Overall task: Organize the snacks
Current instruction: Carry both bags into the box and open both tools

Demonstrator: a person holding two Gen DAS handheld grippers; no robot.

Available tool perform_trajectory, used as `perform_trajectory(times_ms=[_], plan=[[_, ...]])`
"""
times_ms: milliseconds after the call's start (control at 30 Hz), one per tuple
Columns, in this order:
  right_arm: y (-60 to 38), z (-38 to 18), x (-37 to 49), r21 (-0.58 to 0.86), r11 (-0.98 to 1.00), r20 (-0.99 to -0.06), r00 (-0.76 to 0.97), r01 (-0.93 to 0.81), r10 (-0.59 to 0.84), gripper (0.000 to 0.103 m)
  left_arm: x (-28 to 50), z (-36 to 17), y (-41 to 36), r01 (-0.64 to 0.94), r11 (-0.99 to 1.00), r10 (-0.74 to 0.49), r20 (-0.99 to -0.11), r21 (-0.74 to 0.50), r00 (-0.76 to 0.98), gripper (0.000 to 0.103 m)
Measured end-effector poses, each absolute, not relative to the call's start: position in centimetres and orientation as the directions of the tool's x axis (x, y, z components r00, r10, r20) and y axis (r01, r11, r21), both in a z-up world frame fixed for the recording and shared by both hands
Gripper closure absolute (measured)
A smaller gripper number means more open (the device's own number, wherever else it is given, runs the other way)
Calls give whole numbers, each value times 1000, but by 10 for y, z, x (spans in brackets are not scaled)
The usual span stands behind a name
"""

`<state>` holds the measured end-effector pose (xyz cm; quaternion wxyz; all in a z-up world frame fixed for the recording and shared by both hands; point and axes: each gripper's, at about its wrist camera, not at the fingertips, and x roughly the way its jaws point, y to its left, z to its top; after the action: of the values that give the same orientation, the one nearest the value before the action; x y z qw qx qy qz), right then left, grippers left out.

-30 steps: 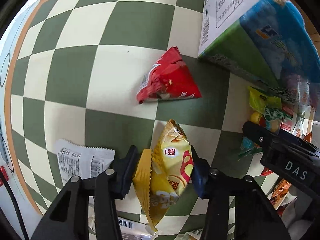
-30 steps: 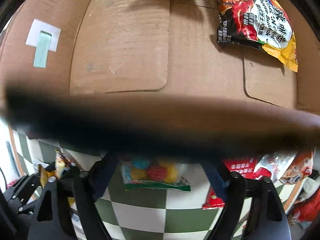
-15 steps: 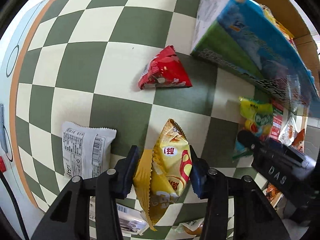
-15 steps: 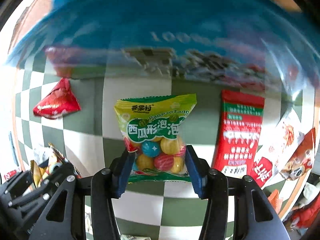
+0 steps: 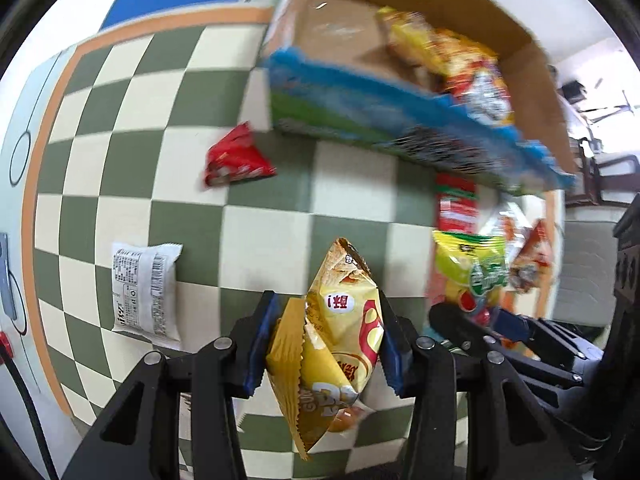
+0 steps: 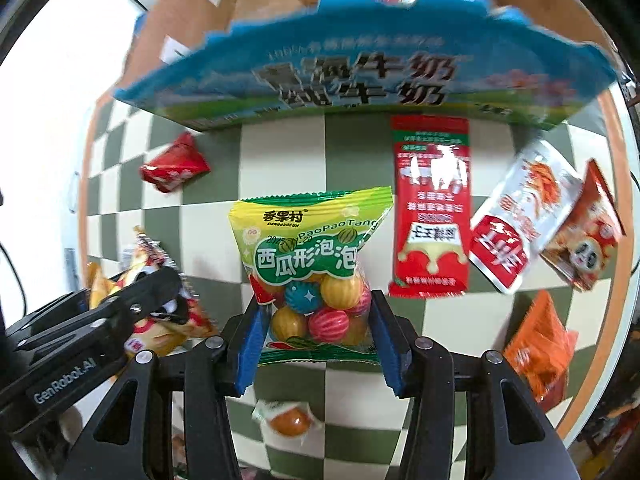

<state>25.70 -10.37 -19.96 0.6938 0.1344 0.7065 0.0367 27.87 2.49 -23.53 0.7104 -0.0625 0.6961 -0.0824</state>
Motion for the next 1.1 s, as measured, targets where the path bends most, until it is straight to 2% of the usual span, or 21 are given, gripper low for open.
perform_trajectory(times_ms=[267,433,633,833,1100], plan=[[-142,-108,262,335,922,-941,129,196,314,51,322,-152,5,107,947,-314,-944,-304,101,60],[-175,-76,304,320,919,-940,200,232,277,51,381,-122,-10,126,958,-277,-947,-258,165,60],[-225,-71,377,235,923,-959,226,305,170,51,461,-135,-20,110,978,-195,-965,-177,178,59],[-253,-101,439,194,911,-974,185,365,134,51,526,-171,-30,110,993,-64,-984,-46,164,59],[-259,-144,489,89,930,-992,111,356,53,51,570,-208,-37,105,994,25,-993,37,112,59]])
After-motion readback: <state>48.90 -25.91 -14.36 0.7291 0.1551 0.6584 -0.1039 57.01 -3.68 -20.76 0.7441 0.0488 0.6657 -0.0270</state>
